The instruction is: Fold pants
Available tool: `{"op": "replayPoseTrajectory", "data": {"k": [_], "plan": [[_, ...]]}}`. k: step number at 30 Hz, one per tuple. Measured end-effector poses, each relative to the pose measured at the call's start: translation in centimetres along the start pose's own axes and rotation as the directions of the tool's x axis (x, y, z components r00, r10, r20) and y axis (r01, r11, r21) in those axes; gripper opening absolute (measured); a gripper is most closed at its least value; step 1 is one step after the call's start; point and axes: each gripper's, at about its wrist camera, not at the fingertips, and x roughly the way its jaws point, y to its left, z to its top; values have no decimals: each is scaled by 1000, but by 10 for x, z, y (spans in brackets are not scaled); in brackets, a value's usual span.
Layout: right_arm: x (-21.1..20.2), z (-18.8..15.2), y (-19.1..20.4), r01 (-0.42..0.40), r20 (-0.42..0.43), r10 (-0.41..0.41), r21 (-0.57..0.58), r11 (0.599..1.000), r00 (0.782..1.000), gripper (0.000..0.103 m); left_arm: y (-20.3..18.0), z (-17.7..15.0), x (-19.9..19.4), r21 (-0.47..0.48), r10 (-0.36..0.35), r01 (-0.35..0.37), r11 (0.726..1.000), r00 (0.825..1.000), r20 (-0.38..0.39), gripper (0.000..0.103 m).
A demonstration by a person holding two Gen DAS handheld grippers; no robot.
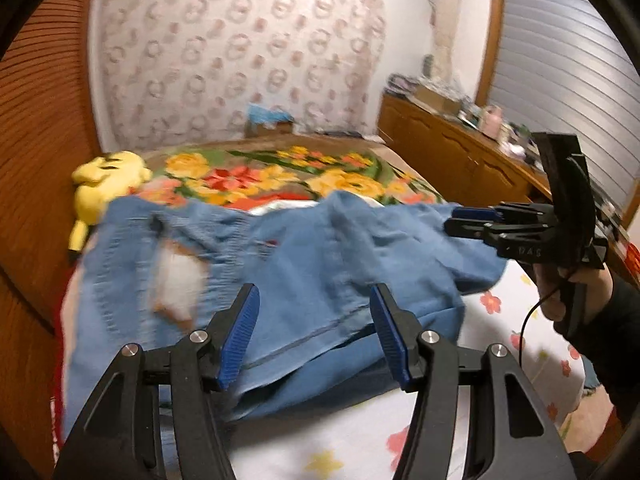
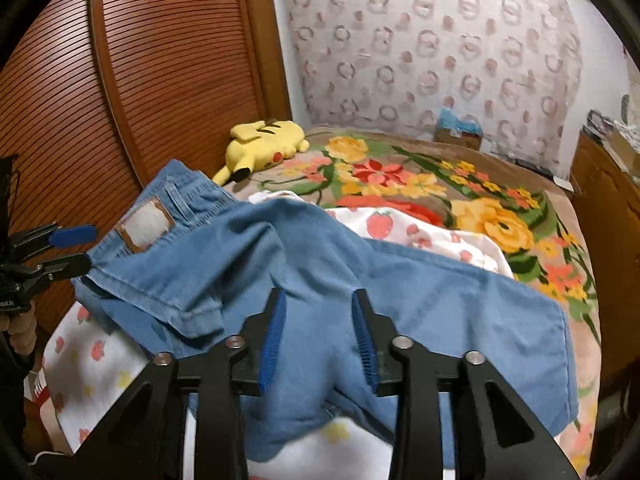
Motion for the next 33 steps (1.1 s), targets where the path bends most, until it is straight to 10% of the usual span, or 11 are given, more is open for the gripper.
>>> {"op": "replayPoseTrajectory", "data": {"k": [10,15,33], "plan": [[-6,-7,-13,-15,13,15,55,998,1000,41,-49,9,80,86,-14,30,996,982,-189,51],[1,-13,-18,-26,2,26,65,998,1000,41,-45,12,80,126,37,-12,992,980,-194,6],[21,-13,-25,-90,-15,92,68,994,996,41,90,73,42,56,240,-236,970,966,-92,4]]}}
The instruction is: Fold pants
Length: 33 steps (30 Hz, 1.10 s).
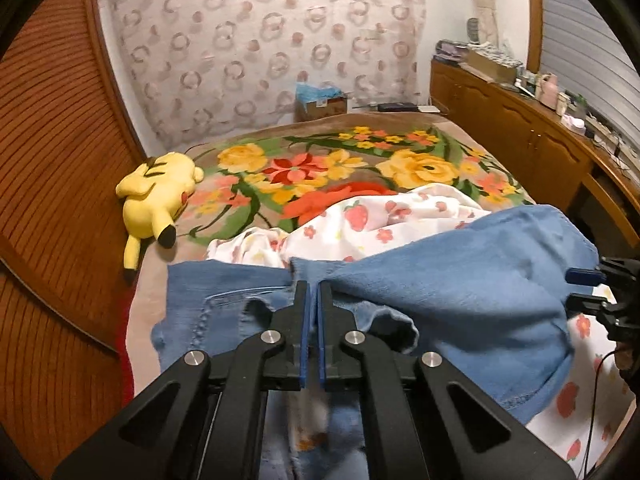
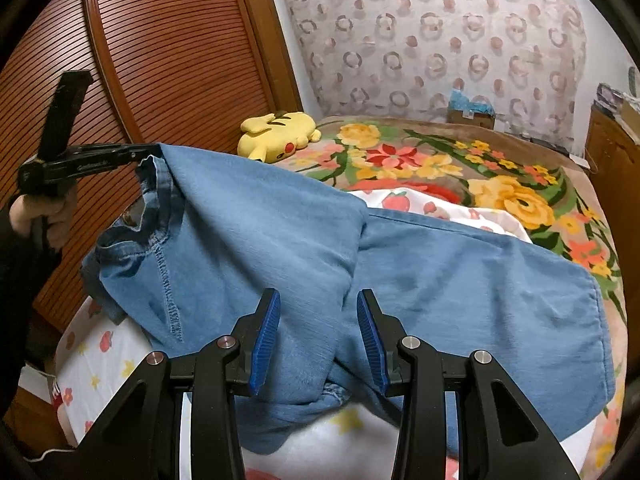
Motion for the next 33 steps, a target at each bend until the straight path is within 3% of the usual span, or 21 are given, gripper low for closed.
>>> {"op": "replayPoseTrajectory", "data": {"k": [4,8,9,14,18,25,27,31,33], "plan": [[-1,0,-2,0,-7,0,-3,1000,1000,41,8,-5,1,-28,-14,14,1000,1000,-3,13],[-4,0,1,-2,-14,2,-12,1000,1000,41,7,-16,-7,-34,-22,23,999,1000,15,41],[-5,-1,3,-4,-14,3,-13,1000,1000,41,7,-19,-10,-36,-26,27,999,999,21,44],[-13,-6,9,4,-8,-4,-18,1000,1000,41,-9,-43,-35,-33,-70,72,997,995,66,44],[-23,-13,14,10,-2,-10,-19,1000,1000,41,-31,-65,-38,5,-129,128,992,991,44,41],[-33,-29,27,-22,-13,21,-47,999,1000,41,-43,-88,-16,27,-90,91,996,995,-39,38],[-31,-34,30,-30,-29,28,-58,998,999,41,-42,-94,-11,33,-61,62,998,997,-53,32],[-23,-40,29,-35,-66,30,-73,997,997,41,-42,-101,-10,36,-68,70,997,996,-63,20],[-18,-42,29,-30,-86,23,-77,997,996,42,-41,-104,-12,32,-81,84,996,994,-68,8]]}}
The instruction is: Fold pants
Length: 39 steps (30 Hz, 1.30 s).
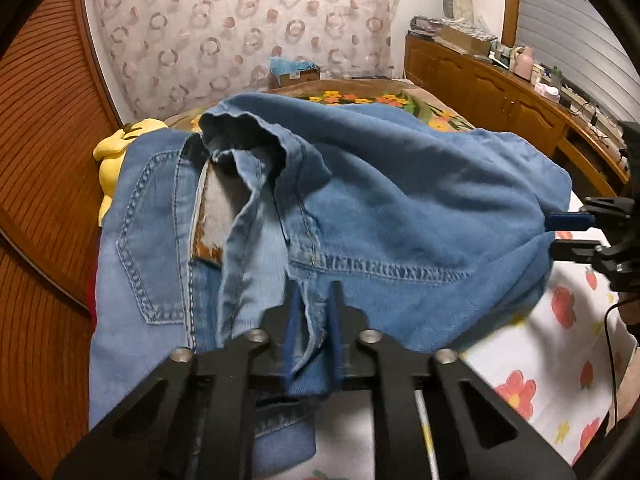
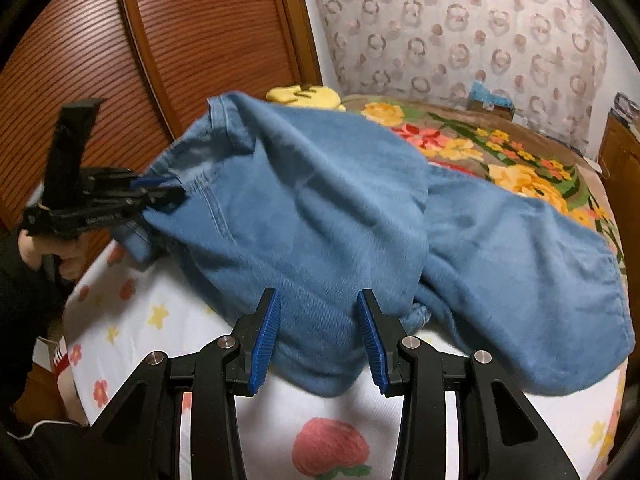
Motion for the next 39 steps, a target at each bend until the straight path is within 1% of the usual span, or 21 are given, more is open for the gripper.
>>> {"op": "replayPoseTrajectory", "data": {"k": [3,4,6,7,9,10,13,15,18,20,23,27,30,32,35,37,39], "plan": [[5,-1,1,10,-23,-10,-19,1000,1000,41,-1,-6,-8,1,3,-3,1000,1000,17,5],[6,-2,3,13,-27,-13,-22,1000,1000,41,-1,-8,-12,-6,-7,7,1000,1000,27,5],[5,-2,3,23,-30,-24,-27,999,999,25,-2,-10,-22,-12,-15,15,1000,999,51,4],[4,-2,4,18,-27,-19,-33,999,999,10,-1,-11,-27,-14,-13,14,1000,998,65,4],[-2,-6,6,20,-22,-21,-48,999,1000,4,-1,-14,-43,-30,-12,16,999,994,108,4],[-9,-11,5,30,-3,-31,-52,998,1000,2,0,-15,-50,-41,-13,18,999,992,129,4],[-29,-16,6,29,61,-27,-25,999,998,1,3,-23,-73,-79,-22,38,996,982,188,4],[-42,-21,6,4,96,-4,5,1000,995,1,3,-26,-76,-82,-22,38,996,981,192,4],[-54,-32,9,-3,113,0,28,1000,994,1,-1,-37,-74,-85,-12,28,996,983,182,4],[-57,-39,16,-15,111,11,34,999,994,1,-1,-44,-73,-97,-6,24,995,984,176,4],[-53,-52,21,-37,71,34,44,998,997,1,2,-58,-63,-116,-13,29,993,990,139,4],[-46,-62,27,-33,30,32,40,999,999,1,2,-75,-52,-128,-20,32,991,995,100,4],[-45,-61,28,-36,23,35,43,998,999,1,-2,-78,-54,-132,-21,34,991,995,100,4],[-45,-58,28,-23,19,22,38,999,1000,1,-3,-79,-56,-132,-26,40,990,994,105,4],[-53,-52,26,-19,41,17,41,999,999,1,-6,-75,-63,-122,-14,29,992,992,123,5],[-61,-54,25,-9,64,6,48,999,998,3,-4,-68,-68,-123,-9,26,992,991,134,9],[-69,-53,22,10,82,-14,49,999,997,4,-2,-60,-70,-115,-7,24,993,990,144,25]]}}
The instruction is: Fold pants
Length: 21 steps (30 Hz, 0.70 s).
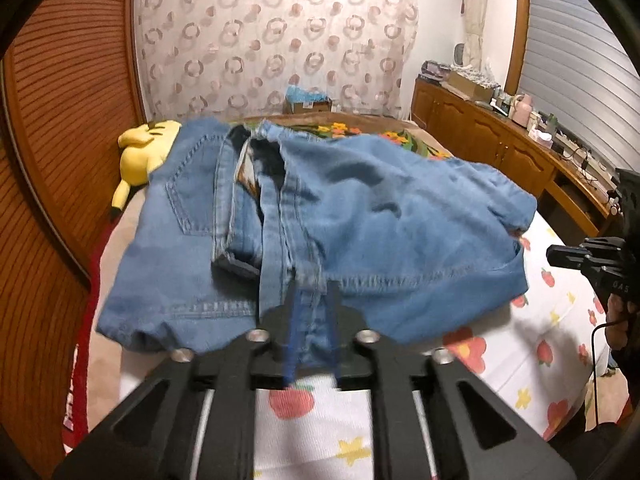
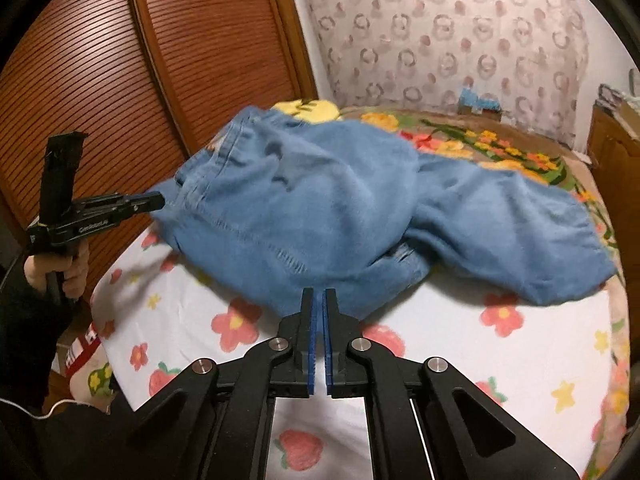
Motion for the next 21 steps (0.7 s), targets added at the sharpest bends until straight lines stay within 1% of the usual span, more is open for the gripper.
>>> {"op": "replayPoseTrajectory", "data": {"k": [1,2,3,5,7,9,10,15,18,21], "plan": [[-2,3,-2,12,10,-12,-6,1000,1000,7,-1,5,1,8,2,-2,1000,1000,6,29],[-3,5,-5,21,17,-21,-10,1000,1000,11,-1,8,2,15,5,-5,1000,1000,13,37],[-2,8,-8,31,21,-31,-11,999,999,14,0,15,5,20,7,-8,1000,1000,17,40],[2,15,-14,51,26,-51,-4,999,998,22,1,26,11,26,9,-10,1000,1000,24,40],[8,24,-20,58,35,-58,-3,998,998,26,2,36,20,30,14,-15,999,1000,26,41],[16,33,-23,62,38,-62,-6,998,997,33,5,46,30,29,14,-15,999,1000,24,41],[21,36,-25,69,37,-68,-7,998,997,39,7,50,35,29,15,-16,999,1000,25,41],[59,63,-33,63,21,-63,-11,998,998,41,18,71,62,22,32,-32,999,999,0,41],[88,84,-47,68,3,-68,-13,998,998,43,27,82,78,5,52,-52,999,998,-19,41],[124,109,-62,76,-21,-76,-9,997,997,44,33,86,89,-1,48,-48,999,998,-36,41]]}}
